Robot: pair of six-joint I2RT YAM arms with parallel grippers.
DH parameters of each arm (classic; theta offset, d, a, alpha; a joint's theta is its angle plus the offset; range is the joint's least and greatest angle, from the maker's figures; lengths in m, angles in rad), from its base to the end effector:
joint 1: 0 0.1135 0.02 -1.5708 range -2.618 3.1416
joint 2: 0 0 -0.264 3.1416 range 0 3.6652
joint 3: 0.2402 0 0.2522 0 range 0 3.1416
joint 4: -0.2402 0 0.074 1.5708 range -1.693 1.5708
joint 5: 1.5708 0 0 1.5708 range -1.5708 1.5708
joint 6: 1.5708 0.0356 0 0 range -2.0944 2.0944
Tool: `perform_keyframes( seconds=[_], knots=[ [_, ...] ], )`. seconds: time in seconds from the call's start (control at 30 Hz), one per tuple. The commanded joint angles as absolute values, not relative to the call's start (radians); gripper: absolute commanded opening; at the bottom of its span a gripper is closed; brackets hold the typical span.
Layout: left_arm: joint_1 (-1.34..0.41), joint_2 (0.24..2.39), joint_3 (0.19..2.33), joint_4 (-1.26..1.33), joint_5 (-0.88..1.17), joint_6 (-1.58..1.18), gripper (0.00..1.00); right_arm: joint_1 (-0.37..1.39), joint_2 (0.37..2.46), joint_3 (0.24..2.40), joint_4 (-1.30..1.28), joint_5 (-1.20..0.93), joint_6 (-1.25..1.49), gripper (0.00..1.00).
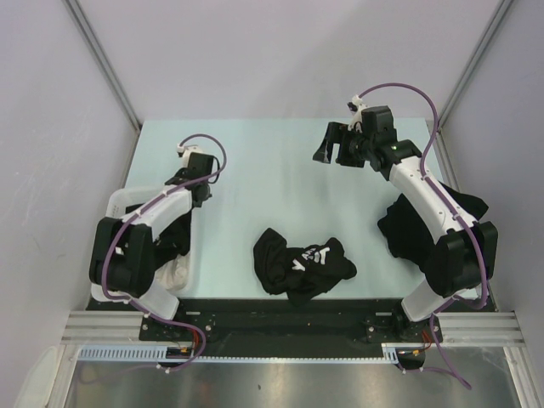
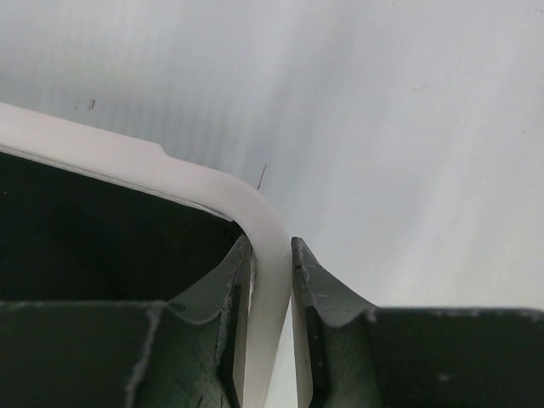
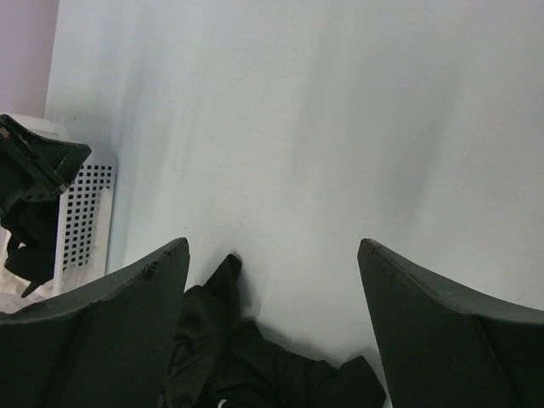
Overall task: Fold and stack the t-shirts
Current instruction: Flatten the tshirt out
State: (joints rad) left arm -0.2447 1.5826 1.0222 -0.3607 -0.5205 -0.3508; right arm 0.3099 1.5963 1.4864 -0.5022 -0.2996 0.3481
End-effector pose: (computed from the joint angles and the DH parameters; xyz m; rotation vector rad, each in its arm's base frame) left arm 0.3205 -0.0618 0.2146 -0.3356 2.3391 0.3666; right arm 0.3446 0.1214 0.3481 -0.1324 2.2341 0.6934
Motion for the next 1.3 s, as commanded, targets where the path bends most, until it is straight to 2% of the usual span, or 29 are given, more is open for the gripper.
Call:
perform_keyframes(
  seconds=[0.0,0.1,0.13,0.23,0.33,0.73,0.97,1.27],
  knots=[
    [-0.215,1.568,0.943,-0.749,-0.542,-0.407,0.0,0.307,1.571,1.485,-0.466,-0.318,0.357,0.86],
    [-0.215,1.554,0.95,-0.733,-0.531,-0.414,0.11,0.308,1.572,1.485,-0.466,-0.319,0.357,0.86],
    [-0.215,1.549,0.951,-0.726,-0.523,-0.416,0.29,0.307,1.572,1.485,-0.465,-0.321,0.357,0.86],
    [-0.215,1.534,0.96,-0.713,-0.509,-0.41,0.46,0.307,1.574,1.485,-0.465,-0.322,0.36,0.86],
    [-0.215,1.528,0.98,-0.716,-0.511,-0.407,0.58,0.307,1.574,1.485,-0.466,-0.324,0.36,0.86],
    [-0.216,1.451,1.068,-0.764,-0.499,-0.379,0.66,0.307,1.582,1.483,-0.459,-0.333,0.37,0.86],
    [-0.255,1.401,1.103,-0.833,-0.451,-0.383,0.65,0.313,1.588,1.483,-0.443,-0.339,0.377,0.87],
    [-0.366,1.278,1.046,-0.899,-0.365,-0.432,0.64,0.319,1.597,1.483,-0.439,-0.344,0.382,0.87]
  ],
)
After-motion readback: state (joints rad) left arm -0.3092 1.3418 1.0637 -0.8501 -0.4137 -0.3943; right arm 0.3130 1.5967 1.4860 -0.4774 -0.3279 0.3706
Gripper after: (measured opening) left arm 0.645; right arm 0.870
